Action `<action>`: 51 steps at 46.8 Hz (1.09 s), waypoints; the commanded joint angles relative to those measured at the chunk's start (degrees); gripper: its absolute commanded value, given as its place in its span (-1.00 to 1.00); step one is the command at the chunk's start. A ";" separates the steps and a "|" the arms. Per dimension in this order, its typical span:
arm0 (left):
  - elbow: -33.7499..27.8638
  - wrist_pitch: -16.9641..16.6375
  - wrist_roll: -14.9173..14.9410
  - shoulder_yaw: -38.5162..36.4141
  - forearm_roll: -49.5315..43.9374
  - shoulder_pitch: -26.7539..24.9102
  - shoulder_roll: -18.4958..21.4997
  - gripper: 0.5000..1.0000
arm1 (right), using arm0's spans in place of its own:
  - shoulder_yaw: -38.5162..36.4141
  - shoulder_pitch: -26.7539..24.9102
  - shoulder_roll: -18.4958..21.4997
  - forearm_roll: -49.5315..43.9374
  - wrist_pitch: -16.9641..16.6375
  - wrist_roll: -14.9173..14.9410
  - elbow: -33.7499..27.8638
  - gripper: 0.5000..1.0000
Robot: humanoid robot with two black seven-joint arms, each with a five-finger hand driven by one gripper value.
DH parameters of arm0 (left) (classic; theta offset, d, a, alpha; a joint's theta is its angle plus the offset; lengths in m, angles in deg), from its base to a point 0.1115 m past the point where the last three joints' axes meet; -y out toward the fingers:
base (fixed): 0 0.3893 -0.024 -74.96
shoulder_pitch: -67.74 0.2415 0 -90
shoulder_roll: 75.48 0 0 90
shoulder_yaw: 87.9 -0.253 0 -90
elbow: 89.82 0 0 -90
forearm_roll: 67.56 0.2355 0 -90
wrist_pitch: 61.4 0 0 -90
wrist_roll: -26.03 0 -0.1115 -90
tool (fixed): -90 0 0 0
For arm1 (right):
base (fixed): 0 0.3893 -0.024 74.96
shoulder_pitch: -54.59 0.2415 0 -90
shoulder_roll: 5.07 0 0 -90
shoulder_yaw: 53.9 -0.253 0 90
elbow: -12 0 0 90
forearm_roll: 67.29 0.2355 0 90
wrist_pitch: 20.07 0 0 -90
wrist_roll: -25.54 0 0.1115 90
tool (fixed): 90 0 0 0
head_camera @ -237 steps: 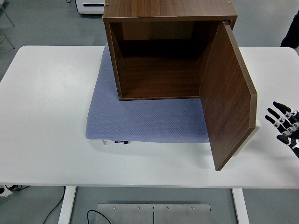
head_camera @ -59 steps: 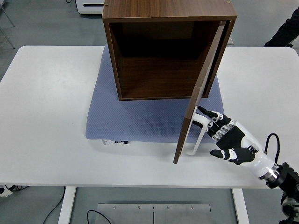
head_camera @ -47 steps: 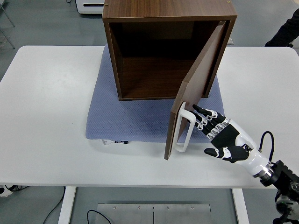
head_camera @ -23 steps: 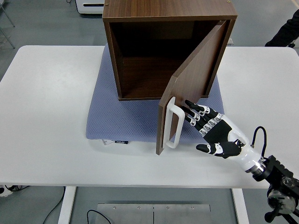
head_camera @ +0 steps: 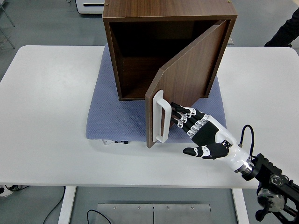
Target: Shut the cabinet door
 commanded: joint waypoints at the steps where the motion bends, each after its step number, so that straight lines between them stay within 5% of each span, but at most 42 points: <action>1: 0.00 -0.01 0.00 0.02 -0.09 0.00 0.00 1.00 | 0.15 0.35 0.55 -0.17 0.50 0.00 0.00 1.00; 51: 0.09 -0.01 0.00 0.02 0.00 0.00 0.00 1.00 | 3.22 5.27 6.88 -0.26 7.71 0.00 -0.96 1.00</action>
